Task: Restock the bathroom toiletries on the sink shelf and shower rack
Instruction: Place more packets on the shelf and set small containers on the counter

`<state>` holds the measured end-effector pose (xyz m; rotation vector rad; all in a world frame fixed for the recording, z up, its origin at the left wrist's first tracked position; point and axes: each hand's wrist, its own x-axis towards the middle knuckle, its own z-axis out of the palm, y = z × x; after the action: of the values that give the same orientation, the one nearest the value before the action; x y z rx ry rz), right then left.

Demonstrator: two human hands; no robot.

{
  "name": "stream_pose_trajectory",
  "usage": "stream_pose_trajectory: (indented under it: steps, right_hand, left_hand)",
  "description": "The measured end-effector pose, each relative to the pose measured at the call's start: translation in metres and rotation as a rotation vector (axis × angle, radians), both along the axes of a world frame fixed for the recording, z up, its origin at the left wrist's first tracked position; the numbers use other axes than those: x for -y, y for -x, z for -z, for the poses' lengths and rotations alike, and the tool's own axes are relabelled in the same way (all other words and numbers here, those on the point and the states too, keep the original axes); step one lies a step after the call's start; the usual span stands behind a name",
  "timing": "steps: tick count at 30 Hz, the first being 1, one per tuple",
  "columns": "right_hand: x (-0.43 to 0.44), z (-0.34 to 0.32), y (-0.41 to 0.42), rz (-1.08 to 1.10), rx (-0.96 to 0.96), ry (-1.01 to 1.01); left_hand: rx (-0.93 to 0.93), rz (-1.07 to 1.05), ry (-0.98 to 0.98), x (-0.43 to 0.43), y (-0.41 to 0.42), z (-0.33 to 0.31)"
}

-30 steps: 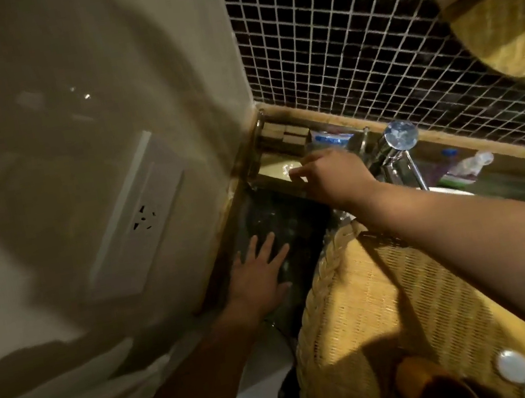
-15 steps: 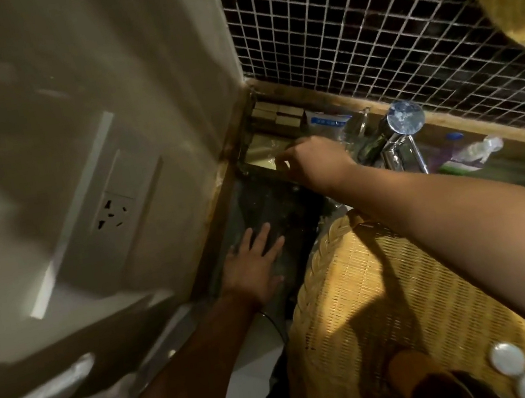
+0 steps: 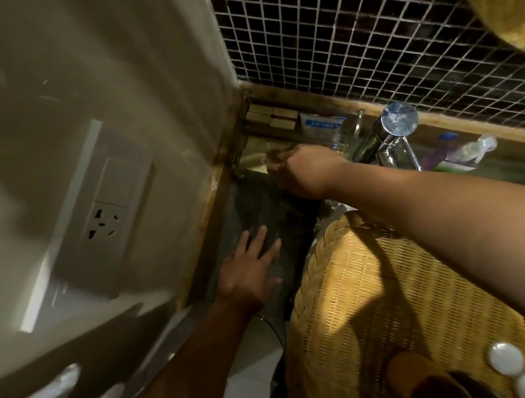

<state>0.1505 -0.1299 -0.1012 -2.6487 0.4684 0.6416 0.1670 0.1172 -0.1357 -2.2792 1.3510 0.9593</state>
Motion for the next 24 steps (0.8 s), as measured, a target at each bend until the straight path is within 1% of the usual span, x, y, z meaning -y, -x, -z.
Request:
stream_pose_trajectory:
  steps: [4,7,11,14,18,22,24]
  right_hand:
    - [-0.008,-0.001,-0.003,-0.080,-0.065,0.039]
    - [-0.014,-0.011,-0.003,-0.051,-0.088,0.029]
    - [-0.016,-0.034,0.012,-0.079,0.006,0.029]
    - [-0.018,-0.053,0.031,-0.067,0.086,0.016]
    - [-0.024,-0.083,0.062,-0.007,0.125,0.034]
    - [-0.023,-0.107,0.097,0.086,0.184,0.044]
    - [-0.022,-0.119,0.117,0.098,0.225,0.105]
  left_hand:
    - [0.005,0.019,0.019,0.001,-0.001,-0.005]
    - [0.029,0.041,0.011,0.003,0.000,-0.009]
    - [0.064,0.070,-0.045,0.009,0.001,-0.018]
    - [0.089,0.066,-0.004,0.012,0.001,-0.029]
    - [0.151,0.042,0.155,0.020,0.003,-0.059]
    - [0.245,-0.045,0.472,0.031,0.011,-0.099]
    - [0.292,-0.062,0.562,0.041,0.011,-0.119]
